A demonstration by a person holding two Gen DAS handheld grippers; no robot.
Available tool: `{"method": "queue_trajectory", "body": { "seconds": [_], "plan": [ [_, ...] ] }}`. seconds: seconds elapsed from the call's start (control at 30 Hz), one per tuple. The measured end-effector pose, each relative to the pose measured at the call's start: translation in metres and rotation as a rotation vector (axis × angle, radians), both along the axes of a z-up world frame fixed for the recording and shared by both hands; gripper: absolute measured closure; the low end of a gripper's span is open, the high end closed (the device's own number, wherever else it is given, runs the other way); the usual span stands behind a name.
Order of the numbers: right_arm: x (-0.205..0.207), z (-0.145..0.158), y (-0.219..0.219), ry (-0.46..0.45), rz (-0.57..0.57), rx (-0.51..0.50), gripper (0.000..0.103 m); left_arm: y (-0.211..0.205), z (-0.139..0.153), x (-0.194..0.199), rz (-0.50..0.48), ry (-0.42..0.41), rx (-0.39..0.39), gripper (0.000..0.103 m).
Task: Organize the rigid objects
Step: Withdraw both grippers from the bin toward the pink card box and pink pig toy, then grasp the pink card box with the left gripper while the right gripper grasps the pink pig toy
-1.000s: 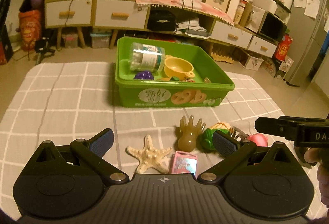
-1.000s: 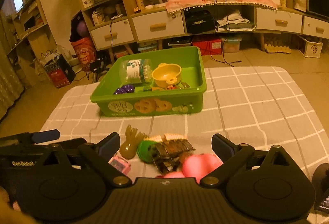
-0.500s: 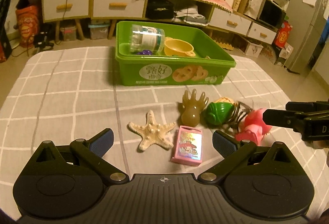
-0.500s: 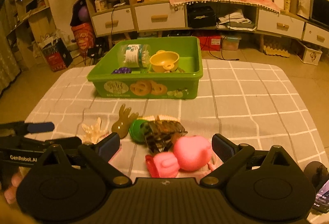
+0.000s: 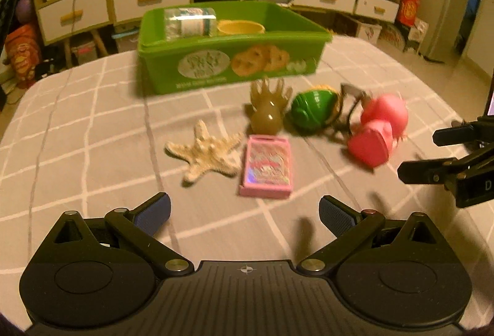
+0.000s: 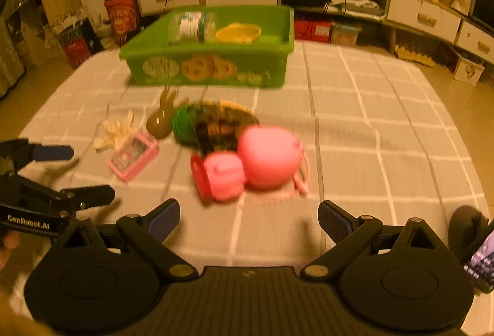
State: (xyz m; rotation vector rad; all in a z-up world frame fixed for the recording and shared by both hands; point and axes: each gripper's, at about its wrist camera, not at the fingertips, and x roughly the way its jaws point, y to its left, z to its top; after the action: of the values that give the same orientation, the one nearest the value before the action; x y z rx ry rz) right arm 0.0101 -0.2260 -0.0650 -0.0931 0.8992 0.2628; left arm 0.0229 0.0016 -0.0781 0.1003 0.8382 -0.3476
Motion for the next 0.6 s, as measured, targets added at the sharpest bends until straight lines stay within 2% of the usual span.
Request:
{"method": "queue_trajectory", "body": {
  "seconds": [0.2,0.3,0.37,0.6],
  "plan": [
    [-0.004,-0.016,-0.001,0.044,0.017,-0.034,0.028,-0.007,-0.014,0.0,-0.013,0.023,0.036,0.002],
    [-0.003,-0.023,0.001,0.071,0.022,-0.036,0.025,-0.008,-0.015,-0.002,-0.016,0.004,0.04,0.002],
    [-0.004,-0.026,0.003,0.059,0.031,-0.049,0.02,-0.008,-0.016,-0.003,-0.012,-0.003,0.037,0.002],
    [-0.006,-0.03,0.003,0.002,0.043,-0.035,0.02,-0.011,-0.017,-0.004,0.03,-0.029,0.032,0.001]
  ]
}}
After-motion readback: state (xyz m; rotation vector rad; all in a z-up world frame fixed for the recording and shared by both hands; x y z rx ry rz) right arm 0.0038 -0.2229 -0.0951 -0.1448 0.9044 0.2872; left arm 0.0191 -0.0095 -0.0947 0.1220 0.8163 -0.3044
